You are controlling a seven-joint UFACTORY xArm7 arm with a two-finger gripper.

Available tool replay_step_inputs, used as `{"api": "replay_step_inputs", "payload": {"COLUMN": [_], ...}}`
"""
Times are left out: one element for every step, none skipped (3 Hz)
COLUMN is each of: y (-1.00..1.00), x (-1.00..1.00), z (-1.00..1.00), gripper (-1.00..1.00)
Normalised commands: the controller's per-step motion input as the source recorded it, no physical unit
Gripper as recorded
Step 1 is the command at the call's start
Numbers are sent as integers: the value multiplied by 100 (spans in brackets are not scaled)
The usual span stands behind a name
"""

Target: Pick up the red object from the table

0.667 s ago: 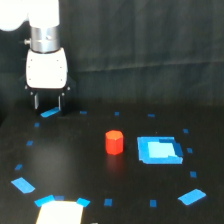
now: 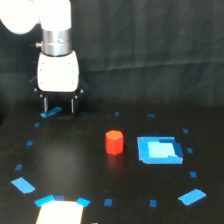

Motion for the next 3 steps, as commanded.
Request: {"api": "replay_step_inputs", "payload": {"y": [-100, -45, -100], "x": [100, 100, 100], "z": [-23, 5, -43], "gripper": [100, -34, 100]}}
